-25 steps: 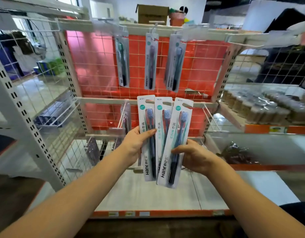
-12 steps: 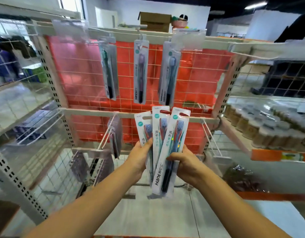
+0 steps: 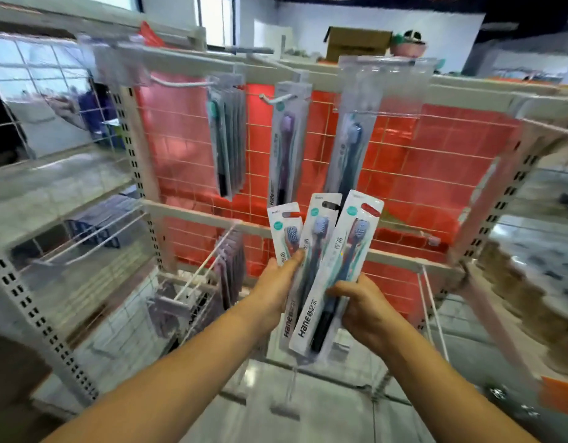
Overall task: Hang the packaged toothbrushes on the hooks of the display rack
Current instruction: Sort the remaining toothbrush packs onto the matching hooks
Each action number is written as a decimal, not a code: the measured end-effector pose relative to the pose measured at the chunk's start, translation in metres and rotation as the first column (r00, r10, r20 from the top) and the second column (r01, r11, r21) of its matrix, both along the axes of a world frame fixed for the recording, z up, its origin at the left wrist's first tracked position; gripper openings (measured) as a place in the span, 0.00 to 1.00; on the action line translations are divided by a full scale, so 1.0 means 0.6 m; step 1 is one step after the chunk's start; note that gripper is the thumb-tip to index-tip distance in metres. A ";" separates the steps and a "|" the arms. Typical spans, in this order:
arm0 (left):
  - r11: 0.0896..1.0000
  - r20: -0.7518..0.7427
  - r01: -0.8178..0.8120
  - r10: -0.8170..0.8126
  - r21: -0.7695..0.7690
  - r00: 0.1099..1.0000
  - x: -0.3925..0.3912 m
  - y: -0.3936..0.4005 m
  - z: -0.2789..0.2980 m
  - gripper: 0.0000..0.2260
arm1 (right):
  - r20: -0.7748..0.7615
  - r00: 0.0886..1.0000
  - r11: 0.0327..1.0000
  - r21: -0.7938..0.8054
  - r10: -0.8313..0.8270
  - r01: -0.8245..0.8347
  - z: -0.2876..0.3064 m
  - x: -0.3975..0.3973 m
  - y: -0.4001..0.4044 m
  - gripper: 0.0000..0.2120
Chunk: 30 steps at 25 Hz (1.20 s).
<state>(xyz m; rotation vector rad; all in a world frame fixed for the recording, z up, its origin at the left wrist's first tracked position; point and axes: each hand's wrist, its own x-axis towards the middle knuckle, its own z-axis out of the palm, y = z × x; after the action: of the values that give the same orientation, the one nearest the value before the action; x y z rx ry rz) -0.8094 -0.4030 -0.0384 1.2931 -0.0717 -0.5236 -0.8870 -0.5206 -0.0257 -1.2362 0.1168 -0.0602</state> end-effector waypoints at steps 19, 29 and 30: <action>0.993 0.171 0.091 -0.104 0.078 0.980 0.030 0.015 0.022 0.30 | -0.132 0.985 0.979 -0.189 -0.108 0.082 0.005 0.063 0.026 0.22; 0.987 0.179 -0.115 0.134 -0.115 0.975 0.035 -0.015 0.066 0.25 | 0.161 0.934 0.829 -0.430 -0.320 0.358 0.042 0.059 0.055 0.25; 0.985 0.244 -0.116 0.145 -0.128 0.959 0.034 -0.015 0.078 0.28 | 0.218 0.919 0.794 -0.465 -0.327 0.393 0.046 0.062 0.055 0.24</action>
<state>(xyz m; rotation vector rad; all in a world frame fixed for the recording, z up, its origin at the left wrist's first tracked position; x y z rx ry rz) -0.7889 -0.4119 0.0082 1.2390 -0.2235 -0.2356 -0.8497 -0.4878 0.0018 -1.7158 0.2375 -0.5350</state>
